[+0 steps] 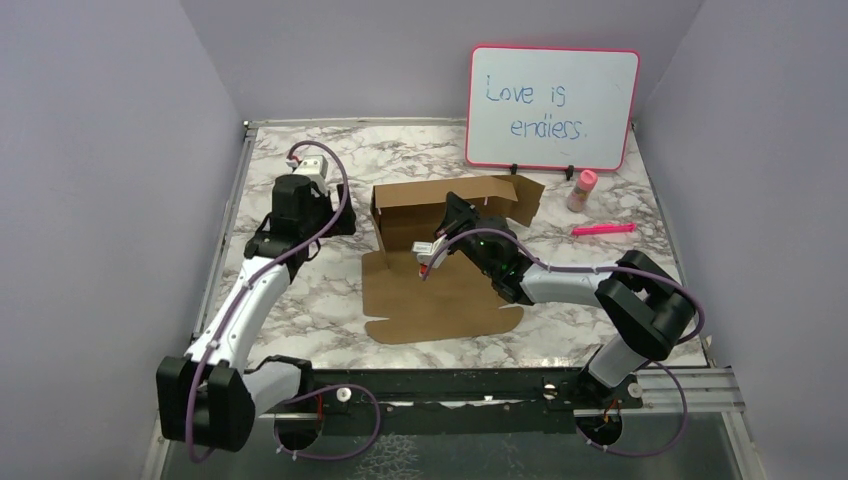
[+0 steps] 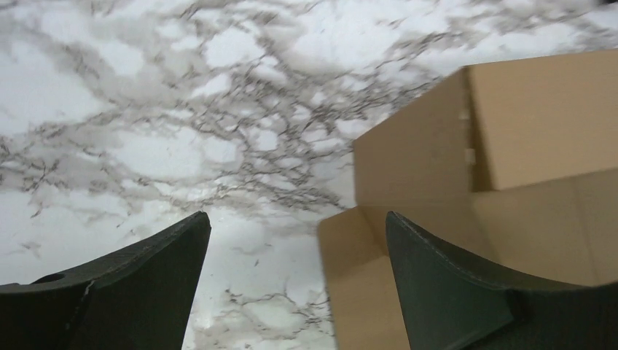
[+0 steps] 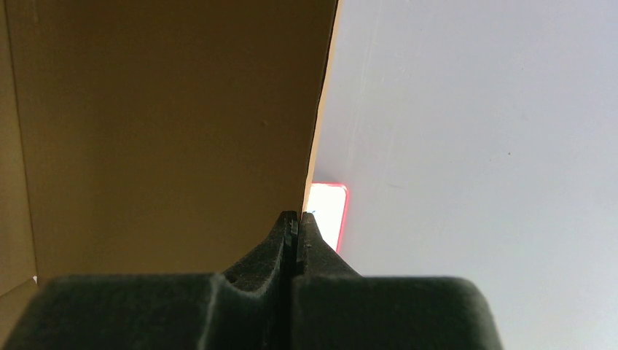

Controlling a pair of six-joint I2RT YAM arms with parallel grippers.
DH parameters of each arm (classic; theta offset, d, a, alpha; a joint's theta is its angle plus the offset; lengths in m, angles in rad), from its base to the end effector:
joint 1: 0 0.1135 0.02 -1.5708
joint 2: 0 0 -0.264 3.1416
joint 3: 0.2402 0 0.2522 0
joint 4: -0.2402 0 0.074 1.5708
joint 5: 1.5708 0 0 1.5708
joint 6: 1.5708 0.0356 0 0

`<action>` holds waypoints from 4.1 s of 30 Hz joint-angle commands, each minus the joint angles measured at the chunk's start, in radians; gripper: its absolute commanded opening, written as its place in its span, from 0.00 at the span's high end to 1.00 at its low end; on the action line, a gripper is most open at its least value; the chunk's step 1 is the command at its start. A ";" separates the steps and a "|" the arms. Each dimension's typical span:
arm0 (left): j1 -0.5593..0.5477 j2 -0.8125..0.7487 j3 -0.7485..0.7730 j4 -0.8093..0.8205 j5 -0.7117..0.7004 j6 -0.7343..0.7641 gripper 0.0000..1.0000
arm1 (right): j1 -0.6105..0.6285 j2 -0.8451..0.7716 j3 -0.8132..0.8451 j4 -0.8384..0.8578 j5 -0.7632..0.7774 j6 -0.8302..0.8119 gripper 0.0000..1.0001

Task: Fold the paper box

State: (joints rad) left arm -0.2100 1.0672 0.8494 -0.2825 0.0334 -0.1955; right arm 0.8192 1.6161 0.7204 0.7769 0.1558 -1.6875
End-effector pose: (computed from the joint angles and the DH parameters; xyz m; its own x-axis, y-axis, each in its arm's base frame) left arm 0.2353 -0.0514 0.2978 -0.5062 -0.0906 -0.8576 0.1414 0.9723 -0.1862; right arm 0.2364 0.2448 0.2106 0.6218 -0.7717 0.1339 -0.0086 -0.1776 -0.9841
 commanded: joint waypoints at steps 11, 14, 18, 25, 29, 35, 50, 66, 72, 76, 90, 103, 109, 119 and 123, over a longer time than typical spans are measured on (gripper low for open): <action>0.052 0.254 0.024 0.033 0.201 0.102 0.07 | 0.024 -0.003 -0.001 -0.017 -0.020 0.015 0.99; 0.051 0.253 0.002 0.089 0.238 0.100 0.07 | 0.024 0.001 0.000 -0.009 -0.017 0.029 0.99; 0.051 0.255 -0.025 0.174 0.281 0.091 0.08 | 0.025 -0.010 0.002 -0.017 -0.019 0.042 0.99; 0.048 0.225 -0.129 0.396 0.333 0.028 0.09 | 0.026 -0.019 0.006 -0.032 -0.003 0.066 0.99; 0.029 0.189 -0.170 0.438 0.309 0.016 0.09 | 0.026 -0.018 0.007 -0.034 0.017 0.074 0.99; -0.023 0.146 -0.223 0.526 0.254 -0.021 0.09 | 0.025 -0.024 0.001 -0.025 0.005 0.082 0.99; -0.111 0.121 -0.440 0.921 -0.078 -0.131 0.21 | 0.026 -0.017 -0.013 -0.024 -0.018 0.078 0.99; -0.192 0.141 -0.544 1.196 -0.073 -0.129 0.29 | 0.050 0.009 -0.019 -0.012 -0.019 0.058 0.99; -0.232 0.156 -0.555 1.217 -0.128 -0.111 0.34 | 0.061 0.021 -0.012 -0.005 -0.019 0.058 0.99; -0.259 0.203 -0.558 1.282 -0.175 -0.115 0.39 | 0.064 0.026 -0.005 0.000 -0.019 0.061 0.99; -0.322 0.327 -0.573 1.446 -0.394 -0.136 0.53 | 0.067 0.037 -0.005 0.017 -0.015 0.066 0.99; -0.359 0.491 -0.508 1.609 -0.621 -0.143 0.49 | 0.074 0.027 -0.010 -0.004 -0.016 0.077 0.99; -0.359 0.589 -0.472 1.683 -0.700 -0.129 0.49 | 0.074 0.023 -0.011 -0.016 -0.011 0.084 0.99; -0.361 0.643 -0.419 1.617 -0.848 -0.126 0.56 | 0.075 0.015 -0.008 -0.024 -0.007 0.085 0.99; -0.362 0.654 -0.404 1.585 -0.919 -0.142 0.61 | 0.077 0.013 -0.008 -0.022 -0.013 0.086 0.99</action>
State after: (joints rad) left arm -0.5816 1.7031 0.4198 1.3300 -0.7227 -0.3321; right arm 0.8848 1.6268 0.7185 0.7933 0.1692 -1.6192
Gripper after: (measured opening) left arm 0.409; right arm 0.012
